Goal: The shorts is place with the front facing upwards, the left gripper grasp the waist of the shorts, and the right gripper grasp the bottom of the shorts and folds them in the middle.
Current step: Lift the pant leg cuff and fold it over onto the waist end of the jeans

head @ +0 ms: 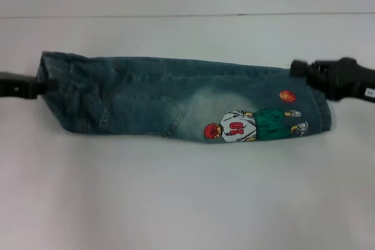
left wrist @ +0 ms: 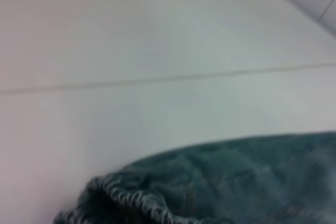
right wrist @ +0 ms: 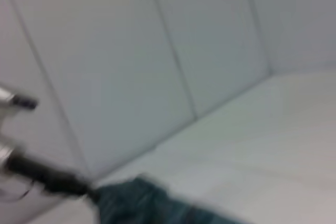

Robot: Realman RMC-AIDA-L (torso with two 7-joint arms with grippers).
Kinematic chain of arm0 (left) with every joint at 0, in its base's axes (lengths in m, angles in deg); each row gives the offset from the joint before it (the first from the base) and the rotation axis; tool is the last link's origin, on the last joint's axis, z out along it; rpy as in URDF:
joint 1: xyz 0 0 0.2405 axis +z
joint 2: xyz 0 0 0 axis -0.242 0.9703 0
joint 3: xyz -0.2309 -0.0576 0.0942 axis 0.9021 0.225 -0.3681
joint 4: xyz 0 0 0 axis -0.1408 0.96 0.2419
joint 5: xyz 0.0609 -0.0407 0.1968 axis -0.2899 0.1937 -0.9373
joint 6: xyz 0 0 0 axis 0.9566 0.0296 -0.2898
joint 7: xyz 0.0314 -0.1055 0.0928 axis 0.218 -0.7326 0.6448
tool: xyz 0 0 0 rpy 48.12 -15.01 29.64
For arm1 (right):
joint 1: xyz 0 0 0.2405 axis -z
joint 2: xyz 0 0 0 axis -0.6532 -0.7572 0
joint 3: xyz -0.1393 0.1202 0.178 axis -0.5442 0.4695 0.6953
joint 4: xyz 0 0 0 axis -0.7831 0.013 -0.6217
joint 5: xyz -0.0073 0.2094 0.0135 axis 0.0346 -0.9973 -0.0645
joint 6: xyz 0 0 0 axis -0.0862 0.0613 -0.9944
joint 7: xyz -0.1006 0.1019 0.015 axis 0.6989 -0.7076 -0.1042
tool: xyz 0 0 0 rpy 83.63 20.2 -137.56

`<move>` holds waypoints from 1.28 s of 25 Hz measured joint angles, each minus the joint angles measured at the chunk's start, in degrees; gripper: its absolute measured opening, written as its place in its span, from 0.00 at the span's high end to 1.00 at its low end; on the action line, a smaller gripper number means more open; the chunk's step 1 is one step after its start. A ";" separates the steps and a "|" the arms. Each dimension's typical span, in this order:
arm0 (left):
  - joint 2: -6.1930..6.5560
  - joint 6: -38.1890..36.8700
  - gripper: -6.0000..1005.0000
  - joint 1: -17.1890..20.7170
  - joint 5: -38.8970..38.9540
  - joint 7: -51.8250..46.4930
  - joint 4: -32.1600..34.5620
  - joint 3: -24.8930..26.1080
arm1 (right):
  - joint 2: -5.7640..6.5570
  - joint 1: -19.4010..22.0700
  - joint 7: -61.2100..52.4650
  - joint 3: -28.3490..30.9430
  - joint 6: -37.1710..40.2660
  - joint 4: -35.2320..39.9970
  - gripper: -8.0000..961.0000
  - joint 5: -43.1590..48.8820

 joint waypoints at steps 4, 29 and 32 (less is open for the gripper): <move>0.28 -3.62 0.97 0.09 4.57 -0.35 2.49 0.54 | -2.36 1.63 12.00 1.61 -6.54 -6.78 0.99 -9.56; -0.90 -13.89 0.97 -12.16 22.86 -2.69 0.42 0.84 | -4.59 -15.33 48.04 4.60 -34.59 -45.23 0.99 -22.75; -1.27 -14.35 0.97 -12.79 24.77 -2.83 0.42 0.33 | -4.76 -18.11 47.82 4.85 -36.38 -47.43 0.99 -20.36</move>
